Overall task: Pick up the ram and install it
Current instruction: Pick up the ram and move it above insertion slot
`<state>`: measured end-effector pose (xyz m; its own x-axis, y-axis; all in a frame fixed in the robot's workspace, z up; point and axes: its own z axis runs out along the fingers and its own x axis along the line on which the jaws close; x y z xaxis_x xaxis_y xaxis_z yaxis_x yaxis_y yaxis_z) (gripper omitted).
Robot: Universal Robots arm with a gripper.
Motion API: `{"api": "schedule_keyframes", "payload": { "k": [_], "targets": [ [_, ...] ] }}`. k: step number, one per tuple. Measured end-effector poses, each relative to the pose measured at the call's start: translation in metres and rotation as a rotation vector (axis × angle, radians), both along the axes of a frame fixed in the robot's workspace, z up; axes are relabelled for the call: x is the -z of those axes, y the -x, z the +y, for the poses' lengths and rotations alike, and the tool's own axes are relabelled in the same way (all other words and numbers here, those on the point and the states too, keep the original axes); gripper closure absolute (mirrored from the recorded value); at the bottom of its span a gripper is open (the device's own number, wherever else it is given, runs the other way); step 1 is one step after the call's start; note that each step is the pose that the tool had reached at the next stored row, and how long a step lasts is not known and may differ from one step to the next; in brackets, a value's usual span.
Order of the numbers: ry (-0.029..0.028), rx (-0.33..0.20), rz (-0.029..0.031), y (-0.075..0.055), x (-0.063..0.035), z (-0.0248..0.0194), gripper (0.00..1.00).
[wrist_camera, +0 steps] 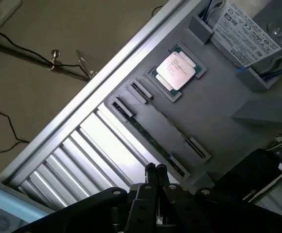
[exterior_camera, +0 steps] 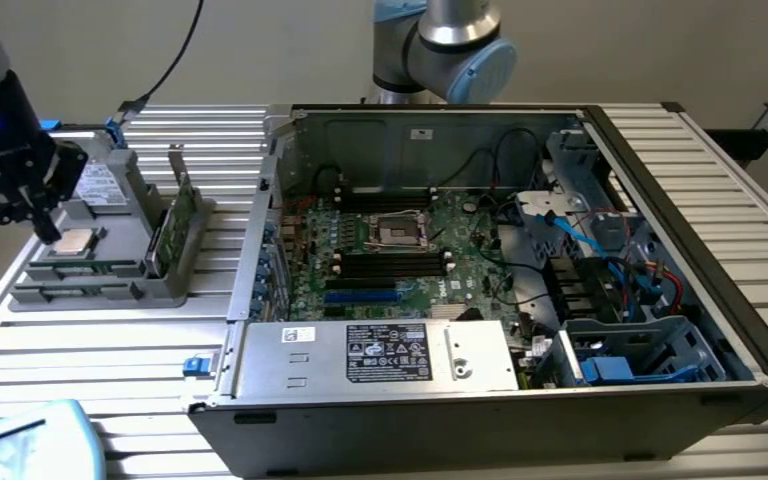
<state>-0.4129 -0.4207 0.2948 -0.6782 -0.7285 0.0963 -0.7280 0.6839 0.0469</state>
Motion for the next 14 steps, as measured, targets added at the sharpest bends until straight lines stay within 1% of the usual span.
{"api": "schedule_keyframes", "payload": {
  "k": [3,8,10,14],
  "targets": [
    [-0.0125,-0.055,-0.0002,0.0,0.002,0.0001,0.9],
    [-0.0358,-0.147,-0.0007,0.0,0.0052,0.0,0.9],
    [-0.0418,-0.183,-0.0011,0.0,0.0069,0.0,0.9],
    [-0.0474,-0.256,-0.0012,0.0,0.0111,0.0,0.9]
  ]
}}
